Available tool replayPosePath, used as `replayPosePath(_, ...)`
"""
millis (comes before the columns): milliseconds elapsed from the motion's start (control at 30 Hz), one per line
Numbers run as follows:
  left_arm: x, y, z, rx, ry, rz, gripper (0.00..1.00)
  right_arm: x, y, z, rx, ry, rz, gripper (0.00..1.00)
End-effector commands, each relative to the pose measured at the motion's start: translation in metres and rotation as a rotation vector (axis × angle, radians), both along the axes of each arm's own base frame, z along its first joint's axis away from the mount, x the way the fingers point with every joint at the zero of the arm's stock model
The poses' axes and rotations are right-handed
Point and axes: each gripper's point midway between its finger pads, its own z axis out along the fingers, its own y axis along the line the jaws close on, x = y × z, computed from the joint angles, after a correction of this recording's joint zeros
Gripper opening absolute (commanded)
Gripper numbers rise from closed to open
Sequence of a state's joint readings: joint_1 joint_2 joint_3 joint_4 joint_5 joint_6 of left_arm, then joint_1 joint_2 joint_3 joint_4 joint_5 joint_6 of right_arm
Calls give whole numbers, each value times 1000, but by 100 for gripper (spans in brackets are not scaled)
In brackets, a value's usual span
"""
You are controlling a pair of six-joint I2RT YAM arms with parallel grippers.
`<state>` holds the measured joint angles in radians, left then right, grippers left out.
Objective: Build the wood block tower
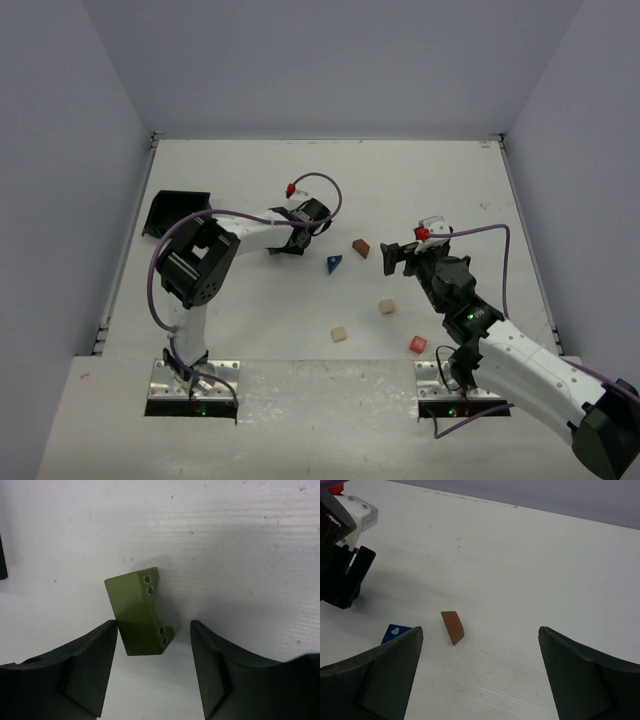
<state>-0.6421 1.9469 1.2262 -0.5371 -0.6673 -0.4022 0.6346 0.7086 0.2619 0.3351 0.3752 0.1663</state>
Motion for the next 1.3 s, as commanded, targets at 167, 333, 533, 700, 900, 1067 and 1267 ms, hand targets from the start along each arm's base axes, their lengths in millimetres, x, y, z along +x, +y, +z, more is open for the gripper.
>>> replayPosePath(167, 5, -19, 16, -55, -40, -32, 68, 6, -1, 17, 37, -36, -30, 98)
replayPosePath(333, 8, -24, 54, -118, -121, -35, 78, 5, 1, 17, 35, -23, -19, 99)
replayPosePath(533, 2, -25, 101, -216, -227, -50, 100, 4, 5, 15, 34, -6, 4, 99)
replayPosePath(700, -3, -38, 130, -363, -310, -114, 100, 5, 9, 14, 32, 31, 8, 99)
replayPosePath(900, -19, -34, 178, -599, -509, -199, 100, 3, 9, 4, 23, 110, -4, 99)
replayPosePath(1067, -20, 20, 212, -869, -711, -118, 100, 1, 10, -9, 18, 195, -14, 99)
replayPosePath(1267, -23, 43, 200, -1025, -707, -146, 100, 4, 27, -36, -98, 284, 75, 99)
